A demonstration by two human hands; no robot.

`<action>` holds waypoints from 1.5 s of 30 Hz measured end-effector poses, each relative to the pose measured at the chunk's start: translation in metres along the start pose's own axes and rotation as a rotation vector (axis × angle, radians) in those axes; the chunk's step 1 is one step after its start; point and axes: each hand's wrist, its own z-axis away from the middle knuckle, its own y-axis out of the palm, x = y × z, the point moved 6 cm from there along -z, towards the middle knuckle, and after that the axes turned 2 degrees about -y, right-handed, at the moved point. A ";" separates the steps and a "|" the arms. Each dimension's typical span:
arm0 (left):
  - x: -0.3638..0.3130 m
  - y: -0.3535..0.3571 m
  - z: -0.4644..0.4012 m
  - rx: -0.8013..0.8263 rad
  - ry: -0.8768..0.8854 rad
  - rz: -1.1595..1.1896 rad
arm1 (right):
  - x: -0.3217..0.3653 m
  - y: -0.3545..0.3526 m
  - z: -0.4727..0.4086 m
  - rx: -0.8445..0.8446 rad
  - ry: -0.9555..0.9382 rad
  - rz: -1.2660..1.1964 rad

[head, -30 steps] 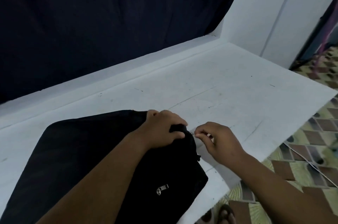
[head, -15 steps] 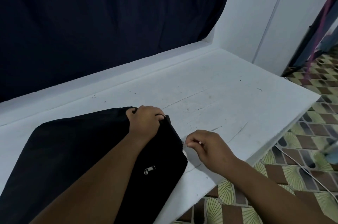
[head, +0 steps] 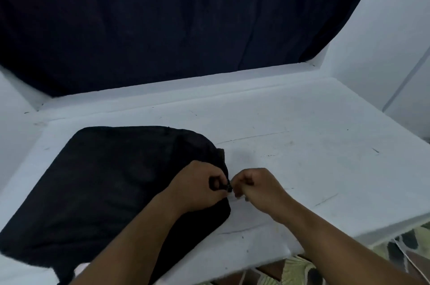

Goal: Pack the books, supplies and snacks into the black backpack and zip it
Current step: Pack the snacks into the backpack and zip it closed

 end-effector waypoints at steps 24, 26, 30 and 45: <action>-0.029 0.026 0.053 -0.452 -0.032 -0.172 | -0.009 0.023 -0.010 0.330 0.203 -0.299; -0.027 0.024 0.055 -0.449 -0.087 -0.211 | -0.006 0.024 -0.013 0.326 0.168 -0.231; -0.023 0.024 0.063 -0.418 -0.170 -0.226 | -0.003 0.021 -0.020 0.269 0.140 -0.183; 0.009 0.011 0.151 -0.534 -0.374 -0.439 | -0.020 0.014 -0.036 0.211 0.164 -0.184</action>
